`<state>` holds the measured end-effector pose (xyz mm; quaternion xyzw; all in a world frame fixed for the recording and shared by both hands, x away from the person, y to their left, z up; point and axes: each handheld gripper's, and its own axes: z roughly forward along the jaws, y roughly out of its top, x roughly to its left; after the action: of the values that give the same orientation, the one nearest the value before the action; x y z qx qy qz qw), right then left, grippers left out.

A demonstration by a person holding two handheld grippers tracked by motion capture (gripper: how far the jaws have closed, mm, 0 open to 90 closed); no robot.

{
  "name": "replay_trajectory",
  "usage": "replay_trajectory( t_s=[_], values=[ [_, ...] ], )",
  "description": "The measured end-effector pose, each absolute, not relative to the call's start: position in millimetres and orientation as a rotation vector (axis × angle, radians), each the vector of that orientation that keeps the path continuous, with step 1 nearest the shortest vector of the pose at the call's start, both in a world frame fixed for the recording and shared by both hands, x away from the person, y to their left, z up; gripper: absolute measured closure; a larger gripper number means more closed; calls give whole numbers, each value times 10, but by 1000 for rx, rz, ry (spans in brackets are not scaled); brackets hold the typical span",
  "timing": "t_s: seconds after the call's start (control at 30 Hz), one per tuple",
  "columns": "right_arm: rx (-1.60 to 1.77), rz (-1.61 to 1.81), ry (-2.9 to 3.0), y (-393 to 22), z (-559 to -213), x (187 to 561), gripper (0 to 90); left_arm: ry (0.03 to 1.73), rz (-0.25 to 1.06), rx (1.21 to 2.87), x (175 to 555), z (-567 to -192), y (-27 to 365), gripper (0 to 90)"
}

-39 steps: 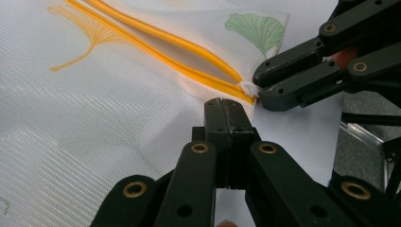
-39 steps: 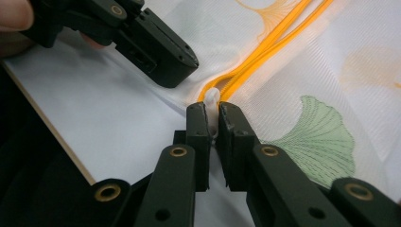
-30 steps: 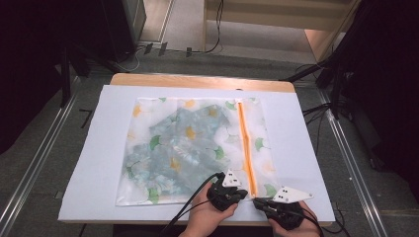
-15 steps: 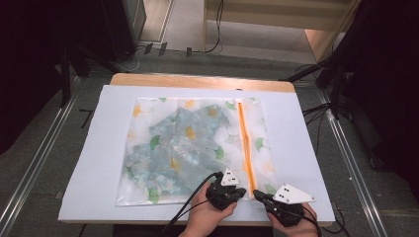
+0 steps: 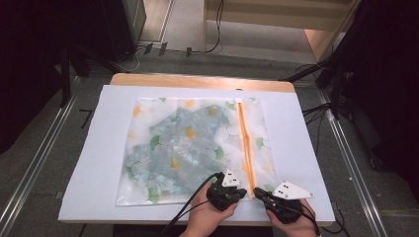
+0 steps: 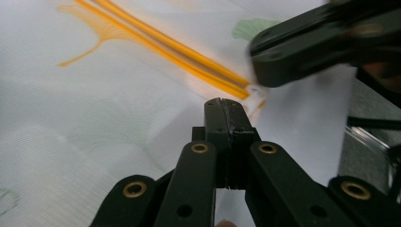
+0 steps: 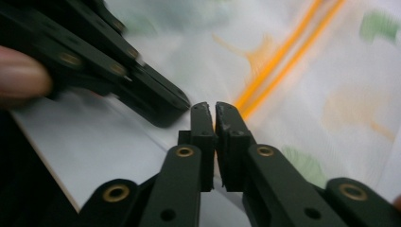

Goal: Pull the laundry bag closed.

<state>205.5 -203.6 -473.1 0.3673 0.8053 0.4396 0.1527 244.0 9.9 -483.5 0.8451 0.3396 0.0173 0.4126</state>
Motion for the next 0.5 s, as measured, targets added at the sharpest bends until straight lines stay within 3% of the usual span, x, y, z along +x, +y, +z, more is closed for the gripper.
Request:
replay_trajectory(
  t_s=[0.13,0.17,0.27,0.4,0.5],
  values=[
    [990,1252,2367,-1971,-4734,2056,762,916,1,2088,2482,-4843,136,900],
    [961,1206,2385,-1946,-4770,2064,690,908,21,2097,2470,-4840,130,900],
    [955,1189,2408,-1930,-4810,2074,654,901,19,2100,2470,-4840,129,900],
    [879,1115,2440,-1876,-4867,2070,659,895,-1,2097,2483,-4846,134,900],
    [871,1108,2444,-1878,-4856,2071,715,892,-2,2095,2478,-4847,129,900]
  ],
)
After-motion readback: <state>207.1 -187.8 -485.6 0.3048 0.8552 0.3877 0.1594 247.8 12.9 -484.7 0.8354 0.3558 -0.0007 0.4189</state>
